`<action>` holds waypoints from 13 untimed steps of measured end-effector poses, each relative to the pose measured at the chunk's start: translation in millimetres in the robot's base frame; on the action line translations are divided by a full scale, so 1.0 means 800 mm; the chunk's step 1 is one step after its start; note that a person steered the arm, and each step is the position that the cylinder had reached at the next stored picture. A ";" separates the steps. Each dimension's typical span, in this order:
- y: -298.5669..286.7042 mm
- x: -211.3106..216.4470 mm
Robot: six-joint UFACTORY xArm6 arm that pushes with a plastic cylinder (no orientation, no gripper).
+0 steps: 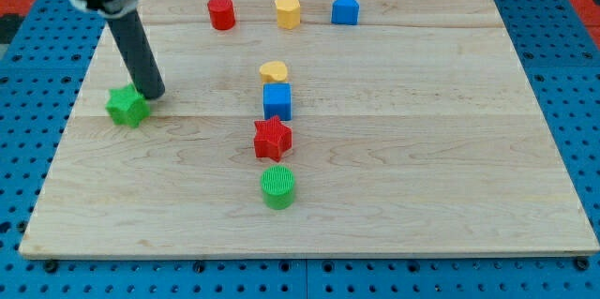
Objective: Move the green circle to the right of the green star
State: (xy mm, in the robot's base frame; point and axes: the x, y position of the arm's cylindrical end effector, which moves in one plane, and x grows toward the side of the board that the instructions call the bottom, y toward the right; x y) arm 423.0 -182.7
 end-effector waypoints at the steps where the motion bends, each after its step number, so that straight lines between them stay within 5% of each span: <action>1: 0.047 0.041; 3: 0.126 0.159; 5: 0.158 0.138; 8: 0.302 0.148; 9: 0.280 0.202; 11: 0.054 0.171; 13: 0.141 0.243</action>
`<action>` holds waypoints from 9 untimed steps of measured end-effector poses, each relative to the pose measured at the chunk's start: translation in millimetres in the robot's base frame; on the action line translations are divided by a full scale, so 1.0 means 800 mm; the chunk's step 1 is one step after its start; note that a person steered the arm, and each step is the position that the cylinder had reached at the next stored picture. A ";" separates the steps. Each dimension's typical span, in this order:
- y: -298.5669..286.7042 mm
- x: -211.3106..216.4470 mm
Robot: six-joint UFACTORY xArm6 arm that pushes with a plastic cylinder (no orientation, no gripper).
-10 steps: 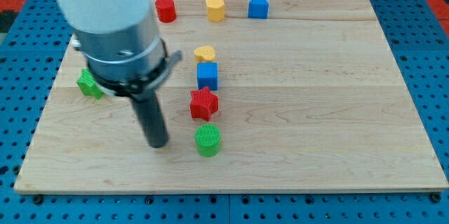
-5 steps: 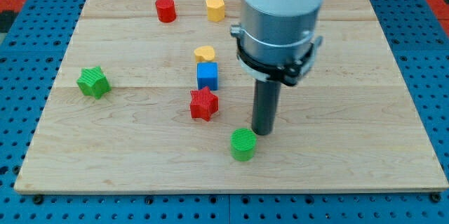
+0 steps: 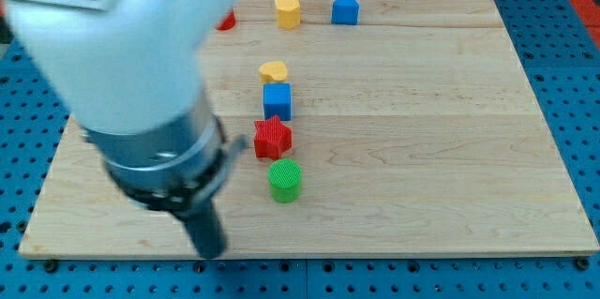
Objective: Move the green circle to the right of the green star
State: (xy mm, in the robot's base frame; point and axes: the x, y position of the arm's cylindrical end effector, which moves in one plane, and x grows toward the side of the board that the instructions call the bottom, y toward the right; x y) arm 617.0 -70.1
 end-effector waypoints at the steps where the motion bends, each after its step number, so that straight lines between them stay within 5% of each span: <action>1: 0.058 -0.018; 4: 0.129 -0.051; 5: 0.101 -0.077; 6: -0.045 -0.077; 7: -0.083 -0.085; 9: -0.032 -0.076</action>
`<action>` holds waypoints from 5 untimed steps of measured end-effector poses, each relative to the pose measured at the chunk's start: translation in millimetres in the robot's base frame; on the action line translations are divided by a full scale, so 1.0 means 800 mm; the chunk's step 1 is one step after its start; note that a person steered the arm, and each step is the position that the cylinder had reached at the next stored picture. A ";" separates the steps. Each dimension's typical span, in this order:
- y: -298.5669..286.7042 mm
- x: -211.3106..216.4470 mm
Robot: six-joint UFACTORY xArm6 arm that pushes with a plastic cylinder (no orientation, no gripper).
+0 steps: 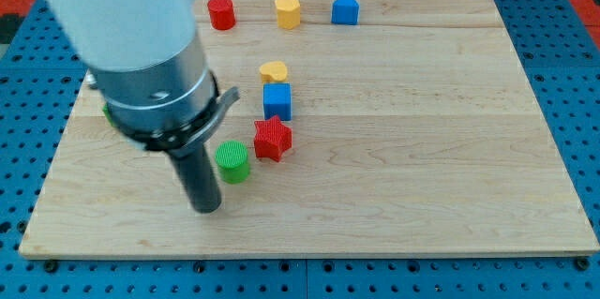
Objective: Move the green circle to the right of the green star
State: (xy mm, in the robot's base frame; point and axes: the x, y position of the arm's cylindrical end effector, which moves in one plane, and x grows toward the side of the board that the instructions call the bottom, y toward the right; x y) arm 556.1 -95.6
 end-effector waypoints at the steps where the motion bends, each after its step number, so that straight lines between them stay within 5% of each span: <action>1: 0.019 -0.029; 3: 0.061 -0.024; 4: 0.060 -0.074; 5: -0.043 -0.108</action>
State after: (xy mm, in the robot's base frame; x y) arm 470.1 -130.2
